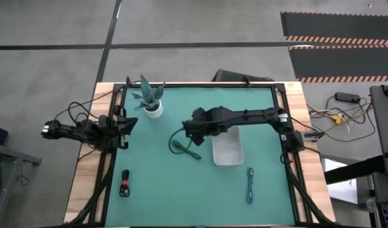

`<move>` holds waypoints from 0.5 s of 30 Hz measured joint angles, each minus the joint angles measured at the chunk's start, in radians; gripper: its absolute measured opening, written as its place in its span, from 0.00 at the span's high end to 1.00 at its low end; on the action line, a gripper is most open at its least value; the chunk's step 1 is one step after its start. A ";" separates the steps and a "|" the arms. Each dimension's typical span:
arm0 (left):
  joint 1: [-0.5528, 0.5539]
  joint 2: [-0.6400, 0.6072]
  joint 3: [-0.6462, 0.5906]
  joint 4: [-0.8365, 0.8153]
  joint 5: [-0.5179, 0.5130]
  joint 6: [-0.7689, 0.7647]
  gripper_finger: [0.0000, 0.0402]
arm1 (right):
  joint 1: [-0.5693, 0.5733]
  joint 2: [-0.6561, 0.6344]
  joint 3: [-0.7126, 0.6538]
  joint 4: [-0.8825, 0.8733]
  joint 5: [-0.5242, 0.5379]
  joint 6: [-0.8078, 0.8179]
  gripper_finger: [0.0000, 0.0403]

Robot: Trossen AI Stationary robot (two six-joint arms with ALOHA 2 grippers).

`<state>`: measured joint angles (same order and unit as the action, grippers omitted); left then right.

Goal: Pick and place USB-C Cables
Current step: Put the violet charger cable into the gray bin

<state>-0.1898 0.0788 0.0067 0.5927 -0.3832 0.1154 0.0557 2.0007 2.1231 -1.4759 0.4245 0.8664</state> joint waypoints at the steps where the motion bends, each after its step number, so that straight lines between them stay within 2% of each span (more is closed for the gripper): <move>1: 0.000 0.000 0.000 -0.001 0.000 0.000 1.00 | 0.012 -0.007 0.000 -0.007 0.012 0.024 0.94; 6: 0.000 0.002 0.000 -0.003 0.000 0.000 1.00 | 0.067 -0.032 0.000 -0.040 0.051 0.120 0.94; 15: 0.000 0.006 0.000 -0.005 0.000 0.001 1.00 | 0.154 -0.034 -0.012 -0.095 0.029 0.255 0.94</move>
<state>-0.1898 0.0849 0.0067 0.5876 -0.3828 0.1161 0.2098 1.9671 2.1107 -1.5712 0.4536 1.1210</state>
